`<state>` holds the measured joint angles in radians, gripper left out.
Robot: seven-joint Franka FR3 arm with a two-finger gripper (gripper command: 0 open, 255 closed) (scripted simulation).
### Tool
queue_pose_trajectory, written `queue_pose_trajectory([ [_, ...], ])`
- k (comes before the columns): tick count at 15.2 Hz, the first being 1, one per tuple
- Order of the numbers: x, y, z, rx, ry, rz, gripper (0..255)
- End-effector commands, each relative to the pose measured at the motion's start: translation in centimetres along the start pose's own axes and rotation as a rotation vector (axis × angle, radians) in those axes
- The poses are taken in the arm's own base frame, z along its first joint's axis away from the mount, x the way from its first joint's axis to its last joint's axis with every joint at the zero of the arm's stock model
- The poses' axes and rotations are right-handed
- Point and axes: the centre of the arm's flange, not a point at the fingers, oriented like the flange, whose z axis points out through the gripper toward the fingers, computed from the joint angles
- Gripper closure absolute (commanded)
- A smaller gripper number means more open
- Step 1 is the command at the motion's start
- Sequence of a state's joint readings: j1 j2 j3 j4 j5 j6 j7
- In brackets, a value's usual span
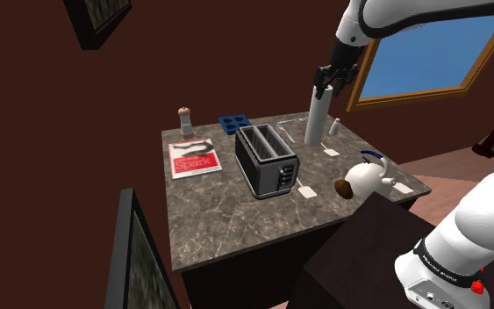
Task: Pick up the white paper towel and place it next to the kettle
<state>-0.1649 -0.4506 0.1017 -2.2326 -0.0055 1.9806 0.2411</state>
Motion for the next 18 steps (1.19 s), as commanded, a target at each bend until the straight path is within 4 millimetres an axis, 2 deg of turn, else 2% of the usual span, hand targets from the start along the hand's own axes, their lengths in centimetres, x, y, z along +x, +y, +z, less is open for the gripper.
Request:
queue_pose_trajectory([
  [1,0.3,2.7,0.0,0.000,0.000,-0.001,255],
  [18,4.1,24.8,0.8,0.000,0.000,-0.001,255],
])
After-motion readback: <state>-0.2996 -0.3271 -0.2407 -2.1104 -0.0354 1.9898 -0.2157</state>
